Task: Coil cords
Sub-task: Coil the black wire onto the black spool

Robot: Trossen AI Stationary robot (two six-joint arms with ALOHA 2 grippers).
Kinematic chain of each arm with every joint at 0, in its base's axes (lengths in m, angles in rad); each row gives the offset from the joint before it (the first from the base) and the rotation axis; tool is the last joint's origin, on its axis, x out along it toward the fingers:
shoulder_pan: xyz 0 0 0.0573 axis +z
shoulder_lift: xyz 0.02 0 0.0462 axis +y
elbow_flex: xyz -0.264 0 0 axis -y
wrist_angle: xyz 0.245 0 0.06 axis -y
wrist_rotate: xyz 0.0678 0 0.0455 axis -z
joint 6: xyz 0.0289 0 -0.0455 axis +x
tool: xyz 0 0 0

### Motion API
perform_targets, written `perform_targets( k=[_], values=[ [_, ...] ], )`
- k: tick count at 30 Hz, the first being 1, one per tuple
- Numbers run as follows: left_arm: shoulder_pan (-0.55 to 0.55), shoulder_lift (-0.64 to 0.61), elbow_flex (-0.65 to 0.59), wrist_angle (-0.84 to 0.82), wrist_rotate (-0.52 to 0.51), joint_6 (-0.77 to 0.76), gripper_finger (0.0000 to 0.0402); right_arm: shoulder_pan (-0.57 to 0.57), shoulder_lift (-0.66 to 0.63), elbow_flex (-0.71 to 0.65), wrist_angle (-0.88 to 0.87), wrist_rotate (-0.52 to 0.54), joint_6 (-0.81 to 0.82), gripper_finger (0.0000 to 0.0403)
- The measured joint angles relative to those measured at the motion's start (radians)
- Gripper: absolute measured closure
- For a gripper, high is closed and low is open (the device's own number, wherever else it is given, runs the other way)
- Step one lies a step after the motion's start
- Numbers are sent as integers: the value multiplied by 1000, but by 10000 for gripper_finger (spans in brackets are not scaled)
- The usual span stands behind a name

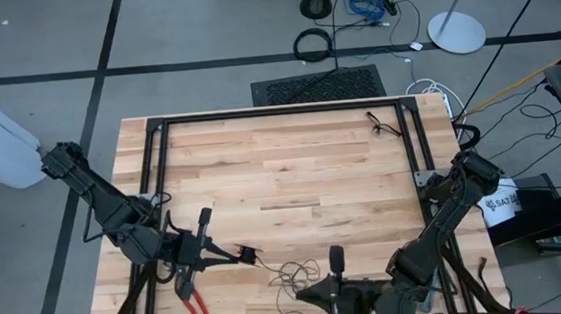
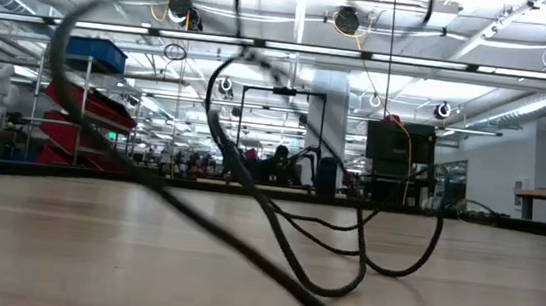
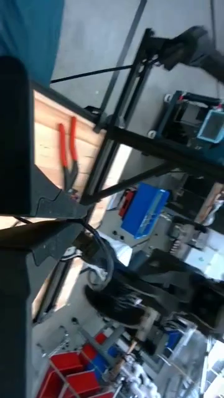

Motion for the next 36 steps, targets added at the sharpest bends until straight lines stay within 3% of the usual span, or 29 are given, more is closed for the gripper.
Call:
perform_targets(
  k=[7, 12, 20, 25, 36],
  values=[
    [0, 0, 0, 0, 2, 0, 393, 31, 0, 36, -5, 4, -36, 403],
    [0, 5, 0, 0, 11, -8, 393, 29, 1, 47, 19, 80, -171, 403],
    [16, 24, 0, -3, 120, -19, 393, -56, 1, 114, 25, 65, -372, 403],
    [29, 35, 0, 13, 165, -19, 393, -126, 1, 118, 32, -32, -394, 403],
    [32, 43, 0, 5, 220, -24, 393, -170, -4, 158, 70, -6, -521, 403]
  ],
)
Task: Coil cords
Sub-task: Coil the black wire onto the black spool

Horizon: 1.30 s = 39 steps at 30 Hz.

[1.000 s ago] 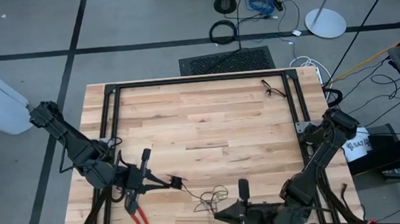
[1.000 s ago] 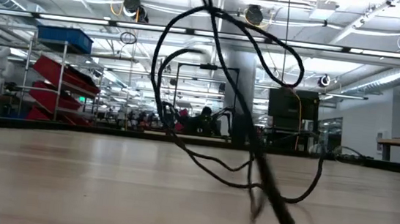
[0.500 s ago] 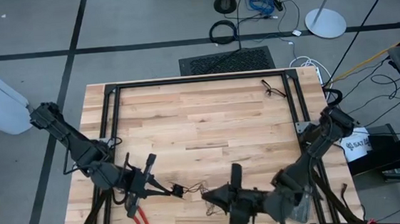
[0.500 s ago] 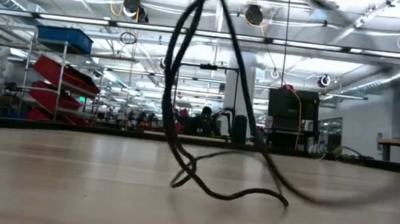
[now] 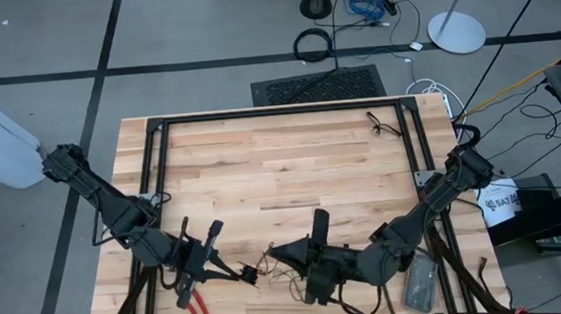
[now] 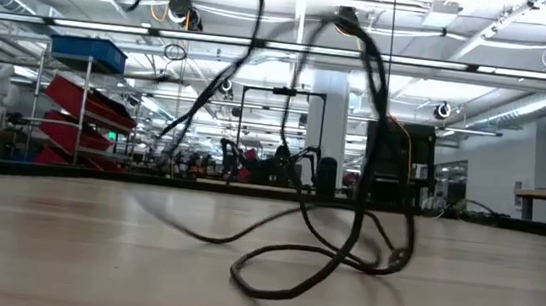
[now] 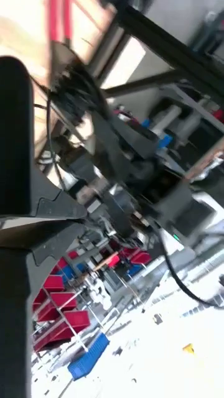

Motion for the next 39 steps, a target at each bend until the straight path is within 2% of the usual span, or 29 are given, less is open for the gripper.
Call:
perform_targets(
  k=[5, 10, 17, 22, 28, 33, 39],
  values=[
    [0, 0, 0, 1, 0, 0, 393, 13, -2, 49, -2, -2, -16, 403],
    [0, 18, 0, 11, 4, -1, 393, 7, -2, 63, -2, -89, -21, 403],
    [29, 79, 0, 94, 152, 31, 393, -51, -2, 66, -15, -154, 11, 403],
    [49, 98, 0, 116, 181, 31, 393, -82, -2, 66, -21, -162, 22, 403],
    [60, 100, 0, 156, 191, 53, 393, -111, -2, 66, -75, -232, 113, 403],
    [58, 100, 0, 214, 266, 92, 393, -124, -2, 66, -146, -269, 196, 403],
    [57, 101, 0, 263, 294, 114, 393, -133, 6, 66, -163, -341, 254, 403]
  ],
)
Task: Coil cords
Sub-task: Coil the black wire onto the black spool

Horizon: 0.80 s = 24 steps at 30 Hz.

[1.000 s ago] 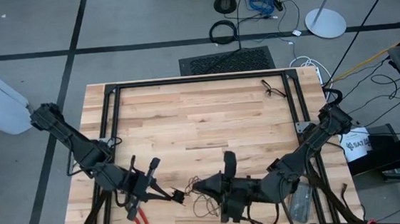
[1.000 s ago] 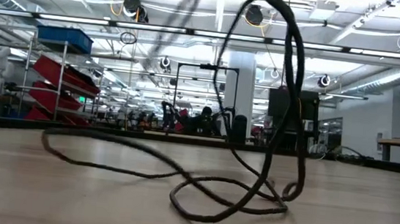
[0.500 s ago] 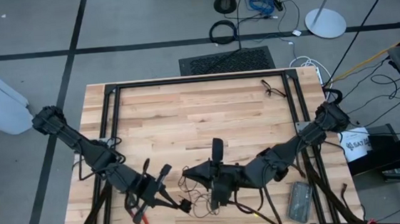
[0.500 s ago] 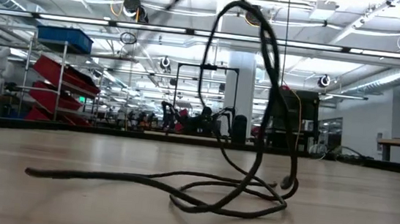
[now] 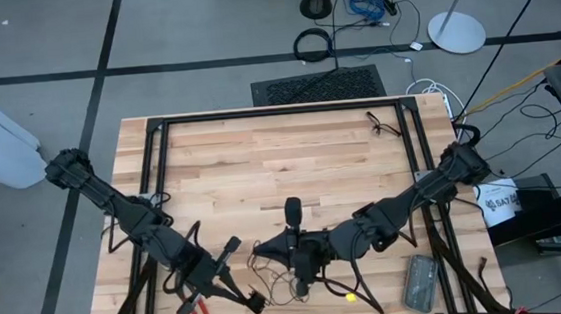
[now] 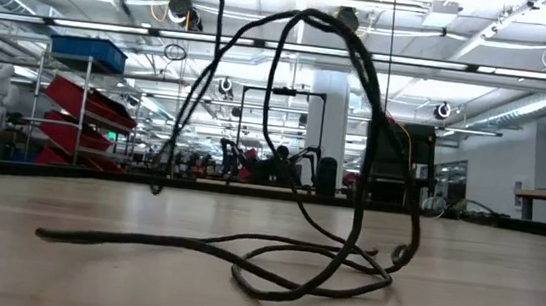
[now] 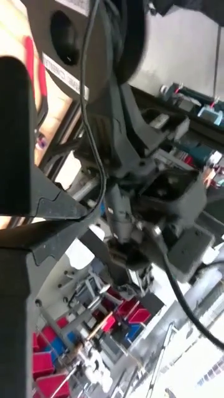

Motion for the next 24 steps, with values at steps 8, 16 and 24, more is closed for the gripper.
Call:
perform_targets(
  k=[8, 16, 24],
  values=[
    [-2, 6, 0, 45, 8, 25, 393, -9, 33, 0, -3, -52, 36, 403],
    [-2, 37, 0, 114, 107, 26, 393, -36, 38, 0, -1, -80, 51, 403],
    [-2, 41, 0, 132, 117, 25, 393, -65, 37, 0, -26, -110, 106, 403]
  ],
)
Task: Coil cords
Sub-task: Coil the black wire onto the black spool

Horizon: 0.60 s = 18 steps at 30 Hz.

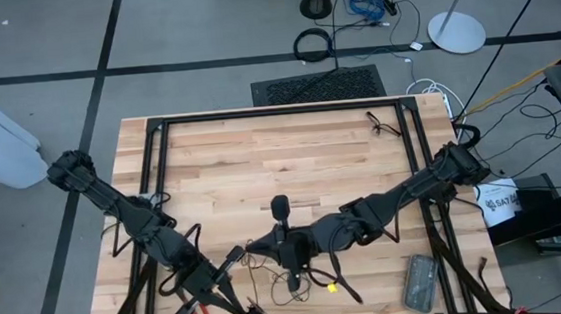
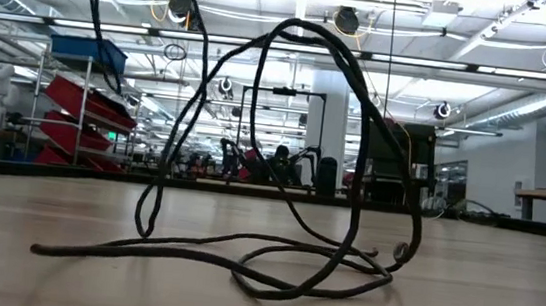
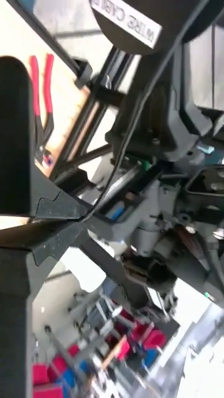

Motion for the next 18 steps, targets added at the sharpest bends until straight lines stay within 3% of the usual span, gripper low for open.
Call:
perform_targets(
  k=[18],
  values=[
    [-23, 0, 0, 136, -1, 225, 393, 1, 14, 0, -85, -187, 147, 403]
  ],
)
